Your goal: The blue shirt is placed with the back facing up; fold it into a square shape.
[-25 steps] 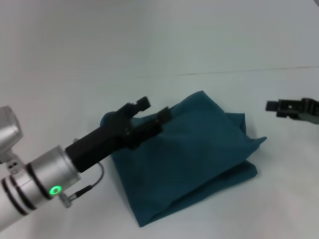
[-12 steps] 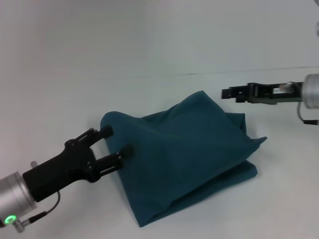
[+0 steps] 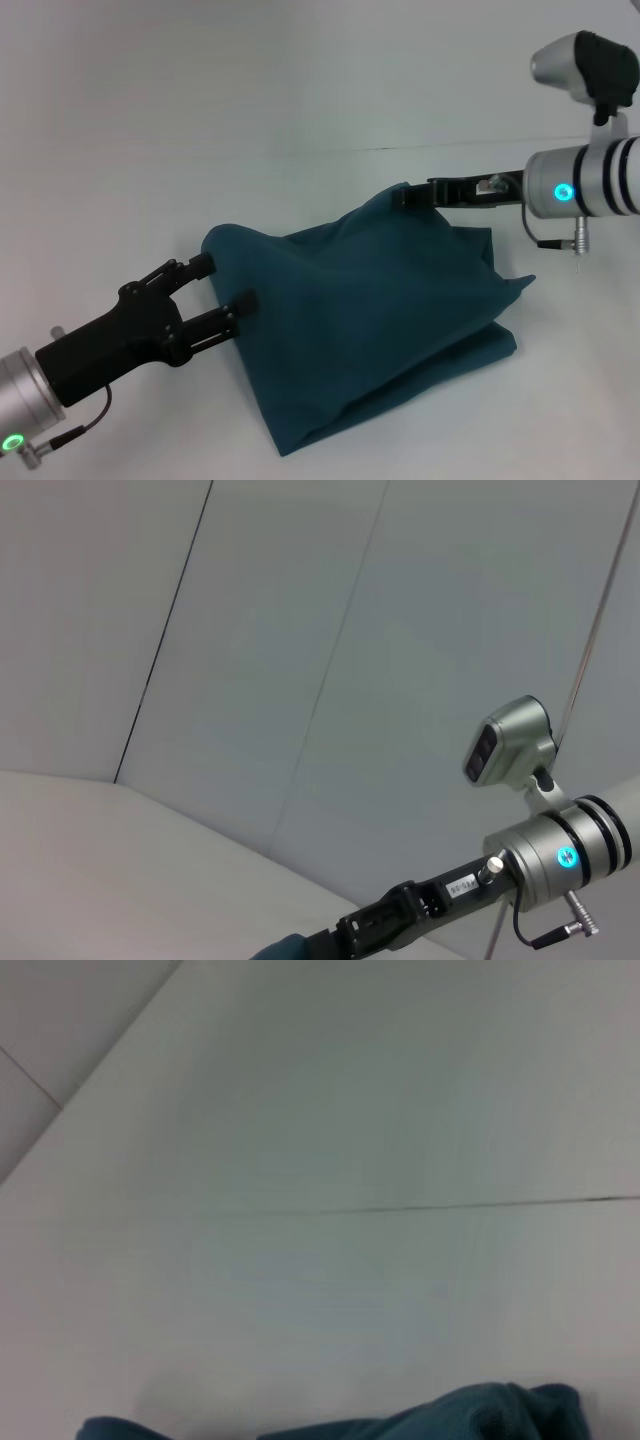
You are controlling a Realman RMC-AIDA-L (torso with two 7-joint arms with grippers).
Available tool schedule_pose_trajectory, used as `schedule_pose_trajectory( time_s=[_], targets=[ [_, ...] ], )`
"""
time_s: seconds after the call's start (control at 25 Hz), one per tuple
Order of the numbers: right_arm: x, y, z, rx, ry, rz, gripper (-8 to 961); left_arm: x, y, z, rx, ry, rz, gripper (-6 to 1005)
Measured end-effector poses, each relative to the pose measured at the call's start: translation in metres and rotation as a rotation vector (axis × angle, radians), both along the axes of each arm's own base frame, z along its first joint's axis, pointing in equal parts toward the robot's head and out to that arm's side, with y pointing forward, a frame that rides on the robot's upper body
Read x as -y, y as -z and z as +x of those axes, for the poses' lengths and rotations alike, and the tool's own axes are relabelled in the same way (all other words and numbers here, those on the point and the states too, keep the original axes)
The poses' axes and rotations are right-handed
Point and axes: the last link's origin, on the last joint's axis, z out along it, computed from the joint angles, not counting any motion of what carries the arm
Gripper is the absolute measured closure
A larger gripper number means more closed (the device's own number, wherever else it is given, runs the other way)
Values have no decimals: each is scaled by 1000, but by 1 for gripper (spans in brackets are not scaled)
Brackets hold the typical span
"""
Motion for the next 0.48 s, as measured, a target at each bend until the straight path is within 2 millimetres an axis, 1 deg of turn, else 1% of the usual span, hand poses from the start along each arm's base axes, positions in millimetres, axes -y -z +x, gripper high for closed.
schedule_pose_trajectory(
  time_s=[0.2,0.44,0.48],
  targets=[
    [0,6,0,13,5,0,404,-1,-3,-2,-24,12,-6,107],
    [-1,3,1,16,-2,17,406,0,-6,-4,-67,45,-34,107],
    [-2,2,1,19,-8,20,474,1,-6,-4,-76,50,-39,107]
  ],
)
